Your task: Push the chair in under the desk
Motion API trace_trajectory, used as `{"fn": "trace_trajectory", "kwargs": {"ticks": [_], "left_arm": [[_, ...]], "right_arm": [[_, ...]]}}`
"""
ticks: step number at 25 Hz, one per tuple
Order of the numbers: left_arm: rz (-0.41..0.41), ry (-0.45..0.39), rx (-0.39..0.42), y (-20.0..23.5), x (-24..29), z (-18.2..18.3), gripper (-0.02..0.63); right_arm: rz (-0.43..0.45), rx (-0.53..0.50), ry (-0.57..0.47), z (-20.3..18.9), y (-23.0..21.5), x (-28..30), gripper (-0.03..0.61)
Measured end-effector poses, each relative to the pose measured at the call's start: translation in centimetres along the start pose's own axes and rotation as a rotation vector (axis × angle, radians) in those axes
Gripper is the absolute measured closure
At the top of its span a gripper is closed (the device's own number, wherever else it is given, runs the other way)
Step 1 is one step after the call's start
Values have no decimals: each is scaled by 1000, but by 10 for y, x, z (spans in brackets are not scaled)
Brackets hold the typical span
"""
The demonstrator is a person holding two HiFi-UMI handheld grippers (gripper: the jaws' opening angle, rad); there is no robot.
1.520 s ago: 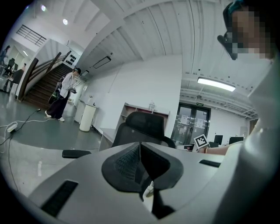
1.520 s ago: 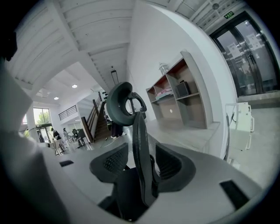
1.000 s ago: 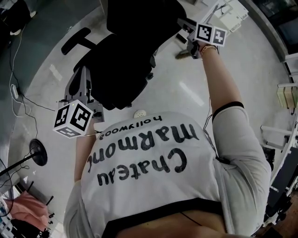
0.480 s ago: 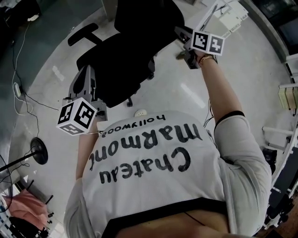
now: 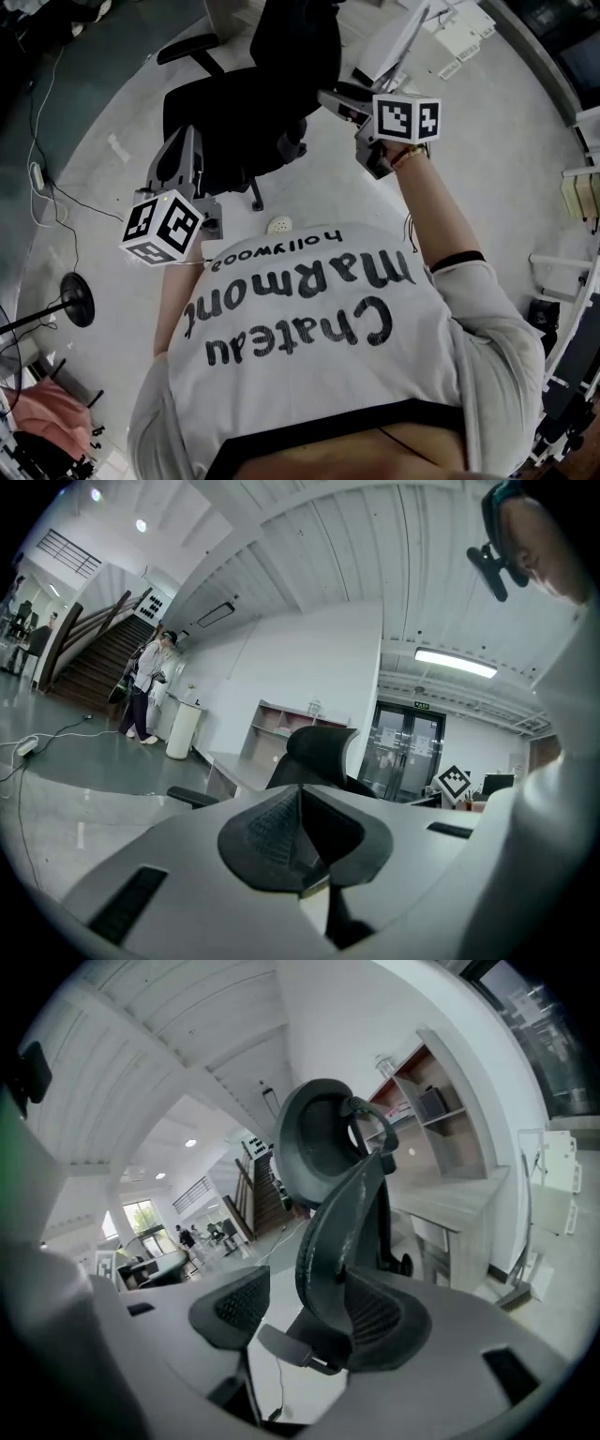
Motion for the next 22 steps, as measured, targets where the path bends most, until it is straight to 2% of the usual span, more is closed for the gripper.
{"fn": "trace_trajectory", "kwargs": {"ticks": [6, 10, 13, 17, 22], "left_arm": [[4, -9, 5, -25, -22, -10, 591], [47, -21, 5, -36, -43, -16, 591], [79, -31, 7, -41, -60, -22, 592], [157, -53, 8, -38, -90, -27, 591], [262, -104, 19, -29, -127, -20, 591]], "right_arm": [[194, -78, 112, -26, 54, -7, 302], [320, -137, 168, -41, 84, -1, 302], [376, -193, 195, -48, 105, 7, 307], [436, -227, 214, -58, 127, 20, 365], [542, -297, 229, -68, 166, 42, 348]]}}
Point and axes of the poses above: the fingertips, and each gripper's own axes: x forward along the fingers, y to its left, z out of its top, the point moved 6 cm from there along -x, backward along the fingers, and after that the axes turned 7 degrees about -x, right-handed, at the moved point
